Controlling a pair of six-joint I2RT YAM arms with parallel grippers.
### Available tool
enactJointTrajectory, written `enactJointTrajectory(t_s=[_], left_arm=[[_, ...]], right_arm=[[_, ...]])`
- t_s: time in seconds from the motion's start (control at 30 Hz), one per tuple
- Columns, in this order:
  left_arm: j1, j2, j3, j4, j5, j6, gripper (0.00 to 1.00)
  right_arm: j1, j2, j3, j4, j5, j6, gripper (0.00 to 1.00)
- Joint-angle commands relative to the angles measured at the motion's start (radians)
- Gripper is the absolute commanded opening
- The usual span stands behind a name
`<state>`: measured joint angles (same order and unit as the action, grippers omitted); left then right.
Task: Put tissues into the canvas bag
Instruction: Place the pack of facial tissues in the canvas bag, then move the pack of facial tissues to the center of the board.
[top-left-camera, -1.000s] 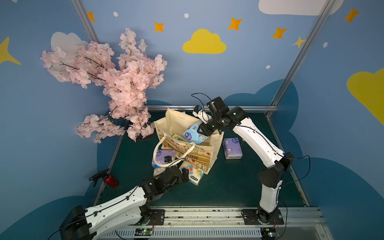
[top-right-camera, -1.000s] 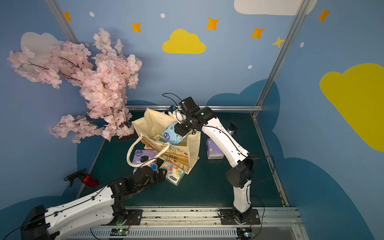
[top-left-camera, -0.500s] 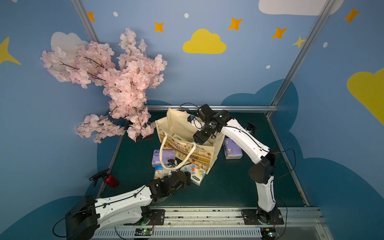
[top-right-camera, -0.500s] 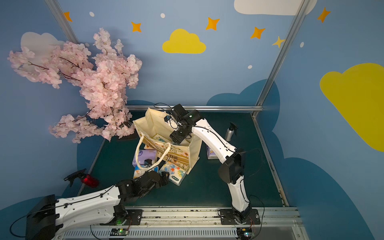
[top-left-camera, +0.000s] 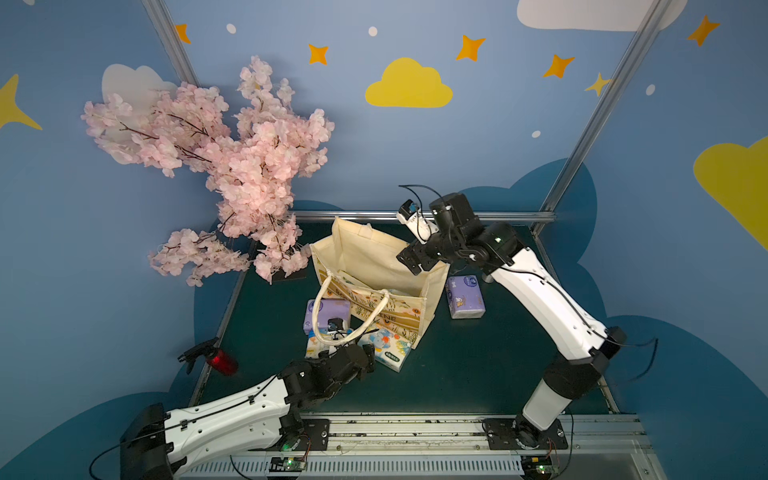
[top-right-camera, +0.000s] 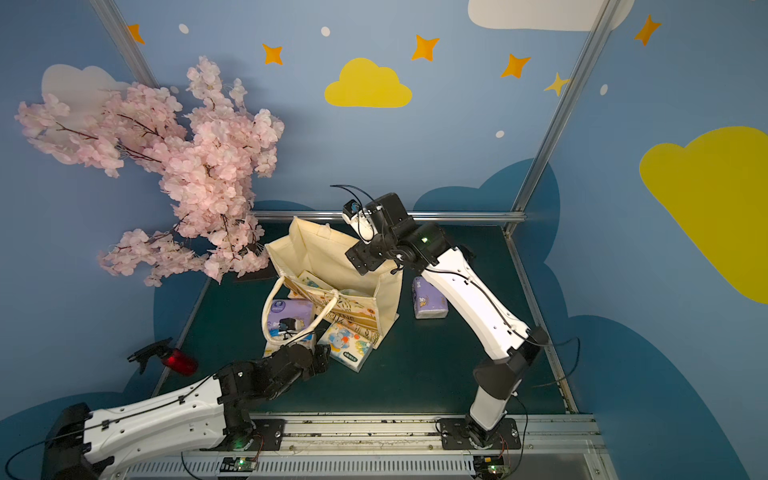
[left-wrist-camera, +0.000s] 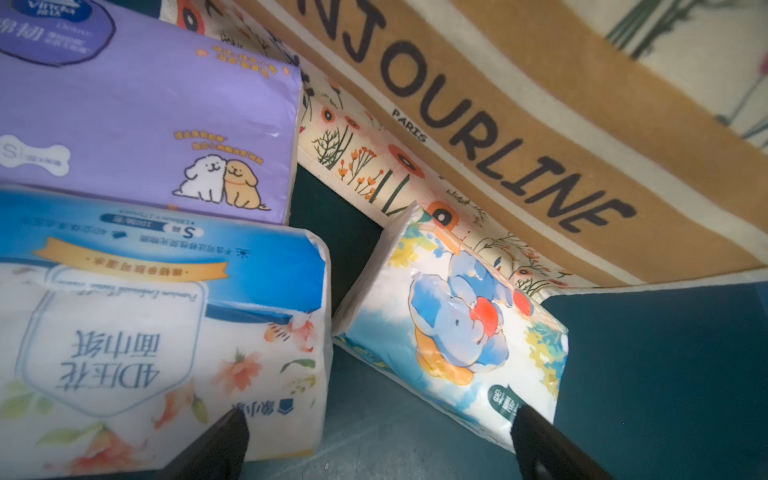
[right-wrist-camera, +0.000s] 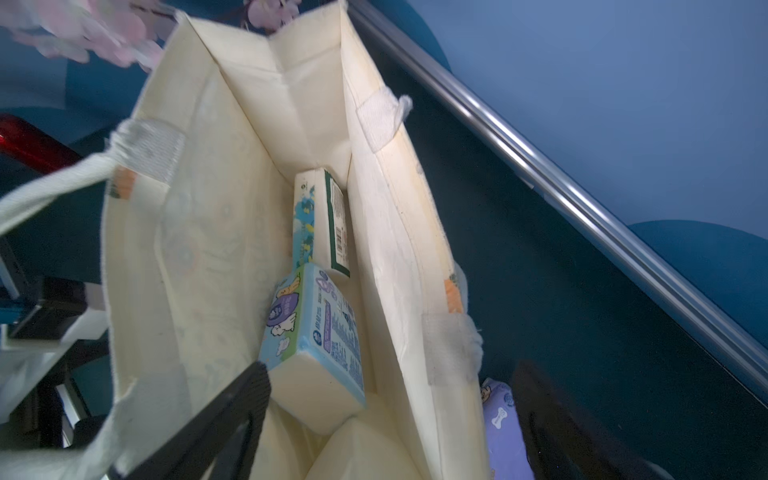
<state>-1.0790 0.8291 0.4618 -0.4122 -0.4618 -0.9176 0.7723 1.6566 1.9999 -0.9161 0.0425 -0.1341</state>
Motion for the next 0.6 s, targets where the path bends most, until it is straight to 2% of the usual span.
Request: enactJointTrajectory(t_s=[0.0, 0.1, 0.23, 0.43, 0.57], left_arm=[[-0.050, 0.004, 0.027, -0.022, -0.076, -0.005, 1.00], [-0.096, 0.032, 0.041, -0.009, -0.110, -0.007, 1.00], [-0.153, 0.089, 0.069, 0.035, -0.132, 0.008, 1.00], [-0.241, 0.283, 0.203, 0.082, -0.168, 0.097, 1.00], [-0.245, 0.453, 0.343, 0.155, -0.128, 0.237, 1.00]], right_arm=[[-0.038, -0.115, -0.109, 0.133, 0.013, 0.053, 0.92], [-0.072, -0.221, -0.224, 0.205, -0.014, 0.068, 0.93], [-0.125, -0.339, -0.353, 0.244, 0.038, 0.115, 0.93], [-0.362, -0.559, -0.687, 0.353, 0.039, 0.308, 0.93], [-0.495, -0.665, -0.886, 0.414, 0.030, 0.401, 0.92]])
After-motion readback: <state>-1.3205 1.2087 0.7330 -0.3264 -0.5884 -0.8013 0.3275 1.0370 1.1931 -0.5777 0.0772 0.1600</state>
